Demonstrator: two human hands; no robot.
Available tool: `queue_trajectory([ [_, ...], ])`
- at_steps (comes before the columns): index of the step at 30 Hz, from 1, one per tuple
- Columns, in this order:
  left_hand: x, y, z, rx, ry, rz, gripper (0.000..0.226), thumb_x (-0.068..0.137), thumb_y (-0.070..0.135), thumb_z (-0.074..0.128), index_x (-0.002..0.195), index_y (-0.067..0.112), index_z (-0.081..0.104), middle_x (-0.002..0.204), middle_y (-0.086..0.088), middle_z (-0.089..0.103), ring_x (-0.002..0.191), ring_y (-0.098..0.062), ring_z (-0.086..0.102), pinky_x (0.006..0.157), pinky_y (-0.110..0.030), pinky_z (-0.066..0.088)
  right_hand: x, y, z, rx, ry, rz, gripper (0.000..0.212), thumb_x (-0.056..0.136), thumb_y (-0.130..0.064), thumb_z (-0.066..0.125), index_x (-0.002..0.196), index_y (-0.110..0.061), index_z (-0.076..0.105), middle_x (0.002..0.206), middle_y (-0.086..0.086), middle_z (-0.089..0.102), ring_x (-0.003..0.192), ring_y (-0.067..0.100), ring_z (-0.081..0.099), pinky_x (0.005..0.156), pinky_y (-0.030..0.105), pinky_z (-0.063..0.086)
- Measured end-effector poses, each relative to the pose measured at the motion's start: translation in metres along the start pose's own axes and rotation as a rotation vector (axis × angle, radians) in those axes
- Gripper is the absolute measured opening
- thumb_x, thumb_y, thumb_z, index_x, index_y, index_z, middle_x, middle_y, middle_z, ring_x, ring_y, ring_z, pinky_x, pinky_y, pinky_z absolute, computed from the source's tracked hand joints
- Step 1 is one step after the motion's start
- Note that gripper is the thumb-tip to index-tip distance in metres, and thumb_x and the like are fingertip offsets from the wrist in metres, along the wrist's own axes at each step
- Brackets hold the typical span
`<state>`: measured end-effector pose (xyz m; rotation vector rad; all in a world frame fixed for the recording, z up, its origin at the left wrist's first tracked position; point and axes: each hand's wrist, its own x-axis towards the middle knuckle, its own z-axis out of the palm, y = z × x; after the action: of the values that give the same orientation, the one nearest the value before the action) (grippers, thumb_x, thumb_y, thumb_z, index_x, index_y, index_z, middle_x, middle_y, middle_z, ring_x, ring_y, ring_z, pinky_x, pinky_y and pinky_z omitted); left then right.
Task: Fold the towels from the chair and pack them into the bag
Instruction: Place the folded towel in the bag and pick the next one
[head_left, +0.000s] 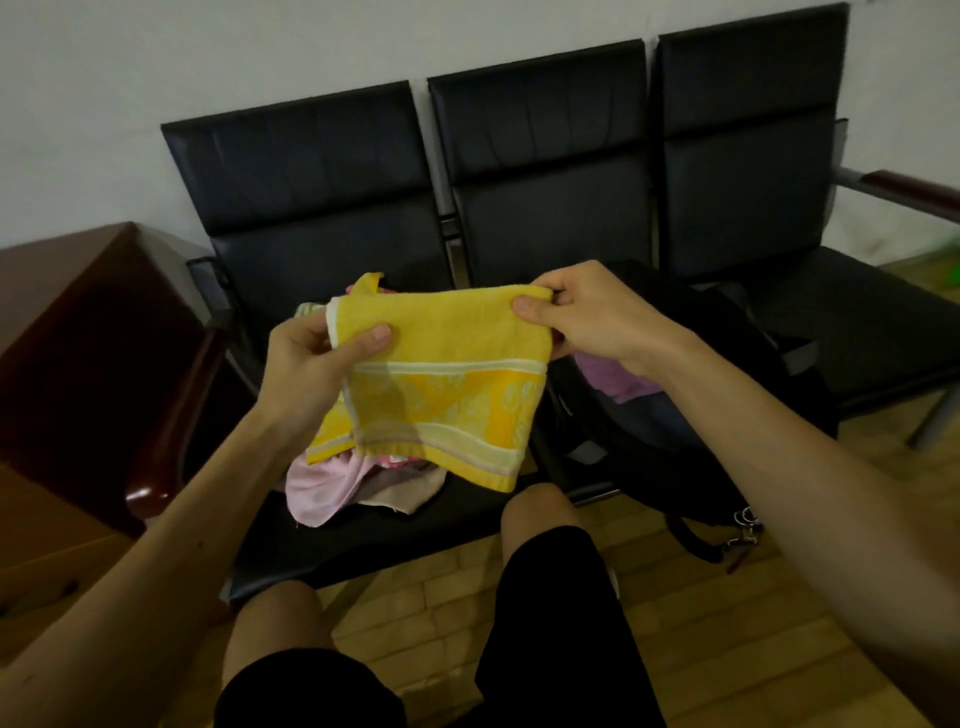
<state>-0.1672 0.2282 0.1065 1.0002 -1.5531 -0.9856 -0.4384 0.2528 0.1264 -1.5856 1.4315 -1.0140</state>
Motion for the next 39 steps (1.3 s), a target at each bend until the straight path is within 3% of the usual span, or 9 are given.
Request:
queue_trajectory([
  [7, 0.021, 0.007, 0.056, -0.016, -0.023, -0.006, 0.014, 0.093, 0.031, 0.065, 0.101, 0.022, 0.072, 0.092, 0.002, 0.076, 0.088, -0.019, 0.074, 0.073, -0.036, 0.061, -0.011, 0.033, -0.033, 0.225, 0.100, 0.022, 0.023, 0.102, -0.025, 0.051, 0.103, -0.008, 0.066, 0.086, -0.001, 0.065, 0.070, -0.003, 0.065, 0.063, 0.012, 0.050],
  [11, 0.031, 0.011, 0.087, -0.142, -0.129, -0.087, 0.014, 0.093, 0.030, 0.062, 0.106, 0.029, 0.067, 0.095, 0.007, 0.076, 0.088, -0.015, 0.074, 0.067, -0.029, 0.060, -0.014, 0.050, -0.036, 0.566, 0.278, 0.012, 0.028, 0.100, -0.038, 0.049, 0.105, -0.015, 0.064, 0.080, -0.004, 0.068, 0.074, 0.010, 0.067, 0.061, 0.027, 0.057],
  [14, 0.037, 0.005, 0.106, -0.206, -0.206, -0.172, 0.033, 0.079, 0.032, 0.071, 0.111, 0.033, 0.063, 0.096, 0.007, 0.076, 0.089, -0.017, 0.074, 0.067, -0.031, 0.061, -0.017, 0.072, -0.035, 0.802, 0.156, 0.177, 0.049, 0.082, -0.055, 0.056, 0.119, -0.025, 0.065, 0.112, 0.003, 0.073, 0.102, 0.021, 0.070, 0.087, 0.042, 0.057],
  [17, 0.044, -0.017, 0.119, -0.193, -0.299, -0.246, 0.052, 0.073, 0.025, 0.074, 0.120, 0.037, 0.056, 0.101, 0.006, 0.075, 0.092, -0.016, 0.074, 0.067, -0.030, 0.060, -0.026, 0.109, -0.019, 0.732, 0.013, 0.311, 0.039, 0.076, -0.031, 0.071, 0.114, -0.025, 0.069, 0.115, 0.005, 0.073, 0.103, 0.020, 0.071, 0.090, 0.040, 0.056],
  [22, 0.048, -0.062, 0.145, -0.249, -0.378, -0.487, 0.066, 0.073, 0.014, 0.077, 0.128, 0.036, 0.048, 0.117, -0.001, 0.071, 0.098, -0.021, 0.073, 0.070, -0.036, 0.061, -0.018, 0.155, -0.027, 0.833, 0.137, 0.381, 0.067, 0.072, -0.023, 0.079, 0.134, -0.015, 0.054, 0.119, 0.009, 0.070, 0.107, 0.028, 0.069, 0.090, 0.047, 0.056],
  [27, 0.062, -0.104, 0.182, -0.428, -0.270, -0.841, 0.078, 0.070, 0.035, 0.083, 0.137, 0.015, 0.049, 0.124, -0.015, 0.068, 0.102, -0.034, 0.071, 0.072, -0.049, 0.062, 0.001, 0.188, -0.053, 0.841, 0.223, 0.399, 0.041, 0.087, -0.018, 0.070, 0.126, -0.019, 0.058, 0.111, 0.006, 0.074, 0.100, 0.026, 0.071, 0.080, 0.040, 0.060],
  [31, 0.074, -0.121, 0.216, -0.644, -0.389, -1.072, 0.058, 0.072, 0.041, 0.077, 0.119, 0.007, 0.068, 0.121, -0.022, 0.069, 0.103, -0.039, 0.070, 0.082, -0.057, 0.058, 0.025, 0.213, -0.078, 0.775, 0.232, 0.463, 0.036, 0.087, -0.018, 0.071, 0.121, -0.021, 0.062, 0.104, 0.002, 0.075, 0.093, 0.020, 0.073, 0.072, 0.032, 0.059],
  [36, 0.107, -0.150, 0.262, -0.545, -0.449, -1.068, 0.051, 0.084, 0.022, 0.070, 0.132, 0.009, 0.058, 0.124, -0.018, 0.068, 0.110, -0.038, 0.067, 0.090, -0.053, 0.055, 0.068, 0.256, -0.111, 0.596, 0.226, 0.519, 0.033, 0.090, -0.031, 0.067, 0.121, -0.021, 0.062, 0.112, 0.004, 0.072, 0.095, 0.017, 0.071, 0.072, 0.027, 0.057],
  [39, 0.127, -0.169, 0.276, -0.521, -0.448, -1.038, 0.052, 0.082, 0.015, 0.066, 0.132, 0.009, 0.057, 0.120, -0.018, 0.070, 0.105, -0.037, 0.070, 0.080, -0.049, 0.059, 0.098, 0.300, -0.132, -0.175, 0.411, 0.392, 0.039, 0.095, -0.046, 0.059, 0.119, -0.016, 0.063, 0.122, 0.006, 0.065, 0.108, 0.020, 0.061, 0.087, 0.034, 0.049],
])
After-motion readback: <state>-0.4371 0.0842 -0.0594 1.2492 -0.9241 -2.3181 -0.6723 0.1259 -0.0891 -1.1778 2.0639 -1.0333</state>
